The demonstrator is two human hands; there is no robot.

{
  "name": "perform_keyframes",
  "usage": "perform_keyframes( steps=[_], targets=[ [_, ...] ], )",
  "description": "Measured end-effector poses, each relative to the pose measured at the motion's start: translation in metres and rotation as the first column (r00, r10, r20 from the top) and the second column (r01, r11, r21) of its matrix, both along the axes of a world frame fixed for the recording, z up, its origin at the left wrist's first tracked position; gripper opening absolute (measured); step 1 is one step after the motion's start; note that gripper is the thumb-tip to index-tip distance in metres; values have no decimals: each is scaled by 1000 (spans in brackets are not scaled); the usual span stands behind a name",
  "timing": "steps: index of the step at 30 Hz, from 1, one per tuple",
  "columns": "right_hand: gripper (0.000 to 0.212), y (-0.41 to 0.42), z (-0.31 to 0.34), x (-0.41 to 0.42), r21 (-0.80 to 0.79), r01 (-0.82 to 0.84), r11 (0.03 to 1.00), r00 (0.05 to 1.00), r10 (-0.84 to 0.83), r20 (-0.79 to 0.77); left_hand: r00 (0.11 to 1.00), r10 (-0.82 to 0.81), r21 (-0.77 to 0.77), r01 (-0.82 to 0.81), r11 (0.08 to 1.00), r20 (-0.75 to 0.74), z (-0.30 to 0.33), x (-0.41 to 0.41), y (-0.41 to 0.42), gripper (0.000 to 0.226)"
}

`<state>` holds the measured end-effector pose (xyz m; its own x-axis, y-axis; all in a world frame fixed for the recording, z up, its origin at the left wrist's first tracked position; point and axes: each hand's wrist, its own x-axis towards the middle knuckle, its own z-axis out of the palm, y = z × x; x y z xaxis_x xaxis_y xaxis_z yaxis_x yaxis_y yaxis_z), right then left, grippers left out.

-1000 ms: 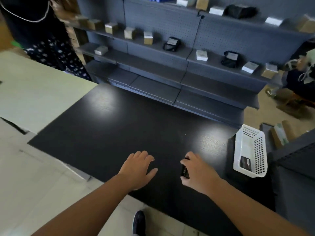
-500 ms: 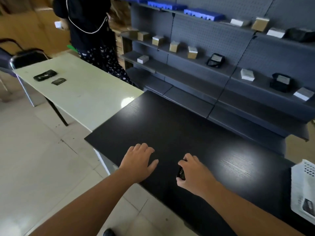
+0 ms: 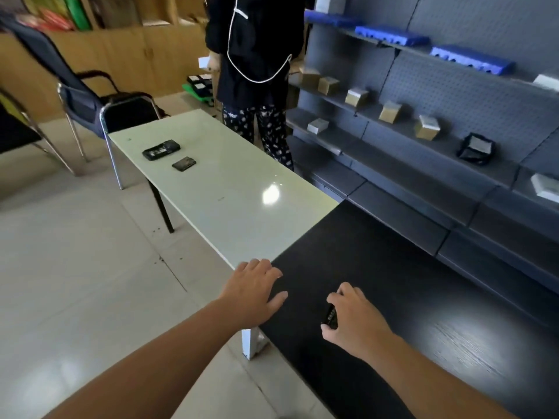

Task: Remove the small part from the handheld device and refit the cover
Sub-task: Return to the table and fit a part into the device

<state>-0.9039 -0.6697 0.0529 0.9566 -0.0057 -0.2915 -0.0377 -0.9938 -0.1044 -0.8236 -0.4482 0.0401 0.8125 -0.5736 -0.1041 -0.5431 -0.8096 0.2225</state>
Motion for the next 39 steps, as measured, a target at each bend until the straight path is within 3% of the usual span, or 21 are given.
perform_keyframes(
  steps=[20,39],
  targets=[
    [42,132,-11,301,53,-142,988,990,142,7,991,122,122,-115,986,-55,0,254,133,54],
    [41,354,-35,541,-14,-15,1000,999,15,-36,996,-44,142,54,988,-73,-24,527,343,57]
  ],
)
